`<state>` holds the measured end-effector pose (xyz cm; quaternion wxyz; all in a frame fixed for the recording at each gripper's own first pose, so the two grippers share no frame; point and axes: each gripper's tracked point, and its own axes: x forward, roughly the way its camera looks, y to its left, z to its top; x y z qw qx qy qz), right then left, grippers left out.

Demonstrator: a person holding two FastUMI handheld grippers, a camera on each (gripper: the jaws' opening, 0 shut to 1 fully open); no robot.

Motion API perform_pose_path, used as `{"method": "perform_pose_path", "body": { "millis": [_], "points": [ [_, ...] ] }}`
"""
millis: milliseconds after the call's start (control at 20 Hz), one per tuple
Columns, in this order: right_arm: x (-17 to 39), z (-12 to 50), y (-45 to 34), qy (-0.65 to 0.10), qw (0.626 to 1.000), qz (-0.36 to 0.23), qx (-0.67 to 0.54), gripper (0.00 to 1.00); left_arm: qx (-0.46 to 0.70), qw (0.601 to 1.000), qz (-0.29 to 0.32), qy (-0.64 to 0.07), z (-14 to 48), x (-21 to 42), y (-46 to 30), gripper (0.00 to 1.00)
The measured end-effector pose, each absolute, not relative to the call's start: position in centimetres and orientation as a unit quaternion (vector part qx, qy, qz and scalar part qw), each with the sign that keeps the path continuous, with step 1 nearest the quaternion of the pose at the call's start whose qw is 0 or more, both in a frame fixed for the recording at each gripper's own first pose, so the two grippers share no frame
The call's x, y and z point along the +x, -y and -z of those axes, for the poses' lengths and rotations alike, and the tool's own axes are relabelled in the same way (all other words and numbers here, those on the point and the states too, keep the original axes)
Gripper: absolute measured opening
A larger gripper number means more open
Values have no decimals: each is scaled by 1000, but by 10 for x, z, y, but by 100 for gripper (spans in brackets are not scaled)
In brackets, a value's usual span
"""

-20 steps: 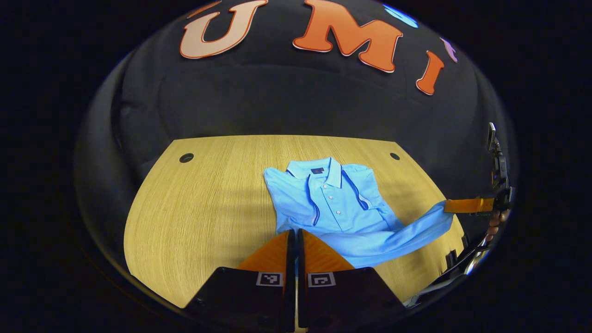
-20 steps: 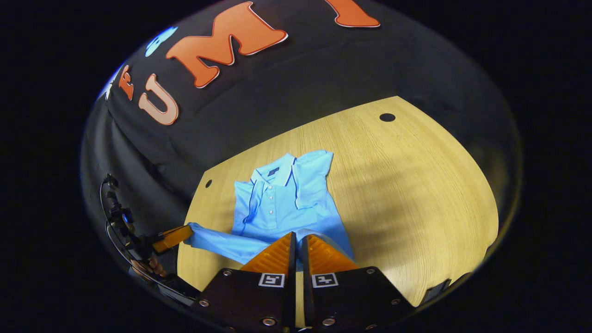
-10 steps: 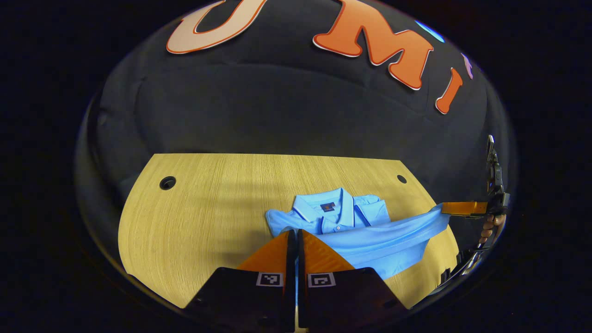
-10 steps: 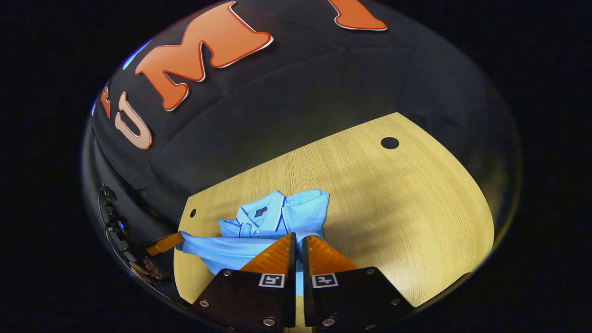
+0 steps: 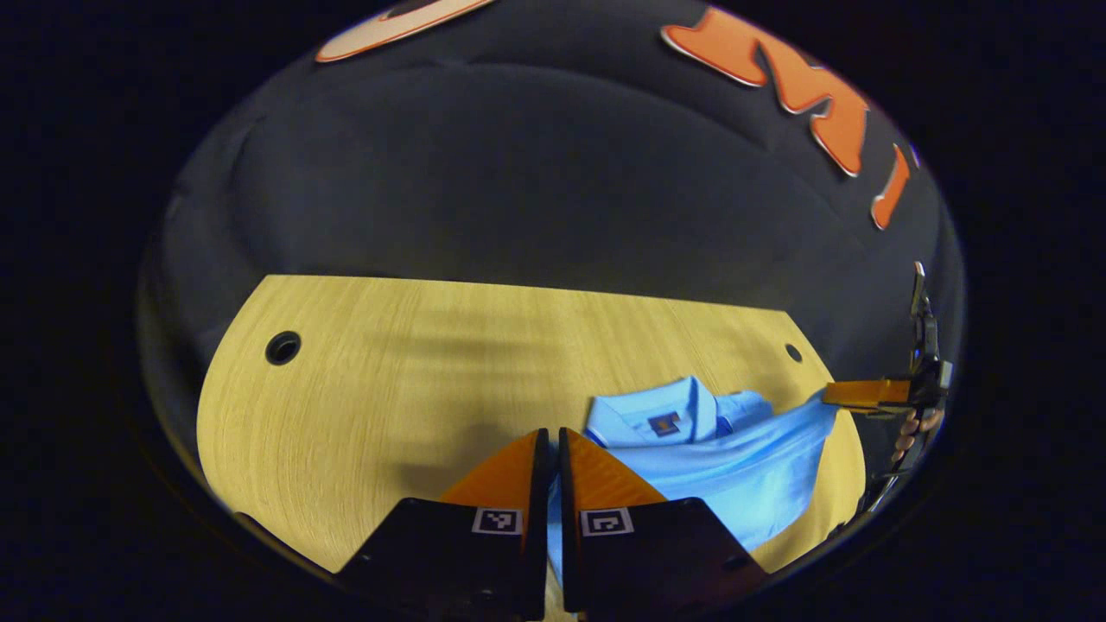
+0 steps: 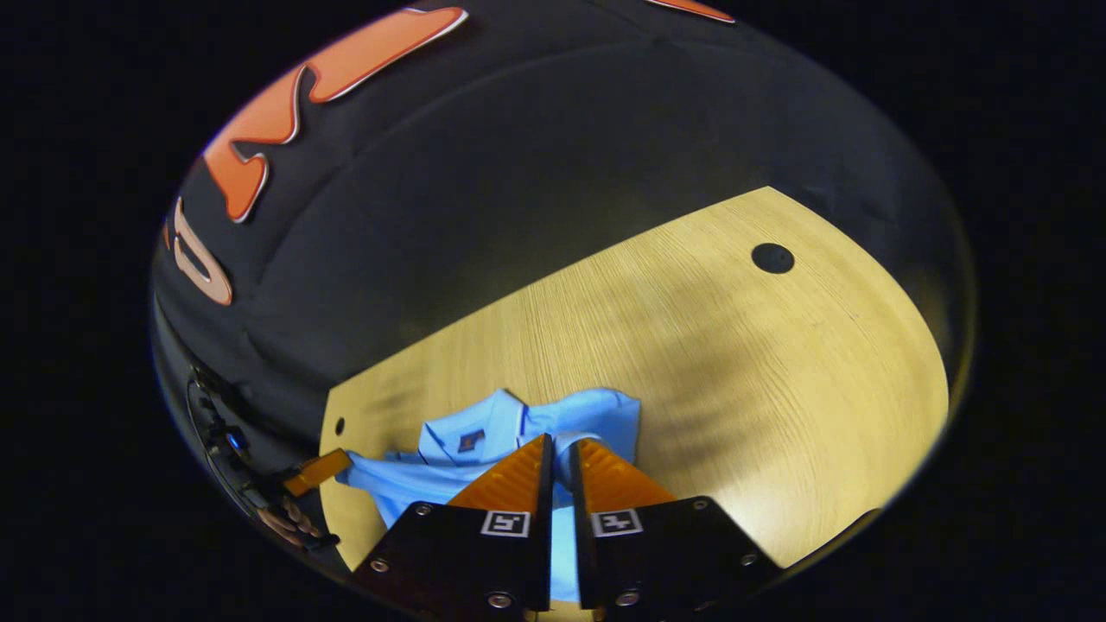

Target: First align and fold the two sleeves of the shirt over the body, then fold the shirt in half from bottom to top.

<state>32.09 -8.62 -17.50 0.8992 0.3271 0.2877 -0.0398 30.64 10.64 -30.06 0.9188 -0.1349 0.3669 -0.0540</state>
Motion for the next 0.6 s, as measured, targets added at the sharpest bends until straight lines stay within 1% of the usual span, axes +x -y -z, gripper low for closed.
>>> {"method": "perform_pose_path", "body": {
  "millis": [50,100,150,200,250,300,350,400,450,500,550,600],
  "points": [
    [326,171,89,-279,900,42,331,17,-146,921,34,-359,300,307,-116,12],
    [329,167,92,-272,902,48,332,32,-152,923,26,-352,298,310,-121,20],
    [329,164,96,-264,905,52,331,33,-146,927,25,-346,296,310,-126,41],
    [327,163,98,-262,907,56,326,48,-129,930,20,-344,295,309,-133,61],
    [323,163,100,-262,909,57,318,49,-115,932,20,-343,291,309,-135,82],
    [318,162,102,-263,913,60,305,63,-108,934,25,-339,285,310,-135,85],
    [315,159,104,-261,918,61,293,63,-107,937,29,-332,274,309,-132,85],
    [308,154,105,-258,923,61,278,77,-106,939,34,-325,265,307,-128,91],
    [302,149,106,-253,928,59,266,85,-101,942,36,-317,255,304,-125,99],
    [295,142,106,-247,934,57,253,88,-95,946,35,-309,245,300,-123,99],
    [287,133,105,-240,939,54,241,93,-90,949,35,-300,234,294,-119,99],
    [280,126,104,-230,945,49,229,95,-88,952,35,-292,221,286,-115,99]
  ]
}}
